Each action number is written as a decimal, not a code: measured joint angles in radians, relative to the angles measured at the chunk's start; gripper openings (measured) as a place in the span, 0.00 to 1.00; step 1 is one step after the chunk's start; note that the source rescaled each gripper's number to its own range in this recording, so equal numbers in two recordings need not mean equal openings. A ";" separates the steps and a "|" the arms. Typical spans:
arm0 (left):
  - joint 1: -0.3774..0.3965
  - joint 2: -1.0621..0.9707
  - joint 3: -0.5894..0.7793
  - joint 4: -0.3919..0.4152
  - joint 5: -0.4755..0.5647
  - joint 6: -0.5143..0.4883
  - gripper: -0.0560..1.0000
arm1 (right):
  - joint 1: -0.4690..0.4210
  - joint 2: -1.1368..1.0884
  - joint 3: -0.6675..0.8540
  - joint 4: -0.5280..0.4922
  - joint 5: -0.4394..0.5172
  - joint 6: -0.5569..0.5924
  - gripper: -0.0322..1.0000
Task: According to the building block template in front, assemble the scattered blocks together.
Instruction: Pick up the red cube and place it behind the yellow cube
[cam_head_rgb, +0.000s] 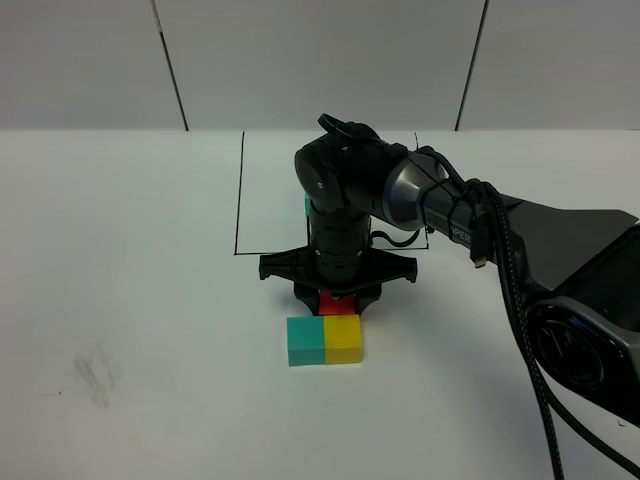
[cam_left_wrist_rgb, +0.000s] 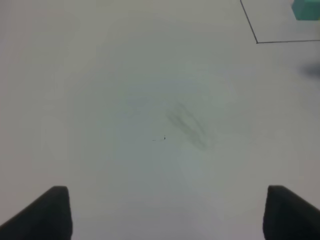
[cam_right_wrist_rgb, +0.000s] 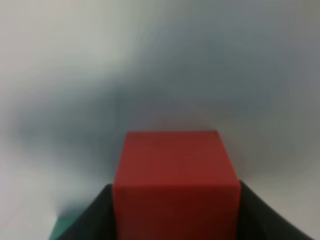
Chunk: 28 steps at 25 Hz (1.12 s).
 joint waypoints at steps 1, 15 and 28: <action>0.000 0.000 0.000 0.000 0.000 0.000 0.72 | 0.000 0.000 0.000 0.002 -0.003 -0.006 0.21; 0.000 0.000 0.000 0.000 0.000 0.000 0.72 | 0.001 0.000 0.000 -0.067 0.023 -0.016 0.21; 0.000 0.000 0.000 0.000 0.000 0.000 0.72 | 0.001 0.000 0.000 -0.069 0.024 -0.016 0.21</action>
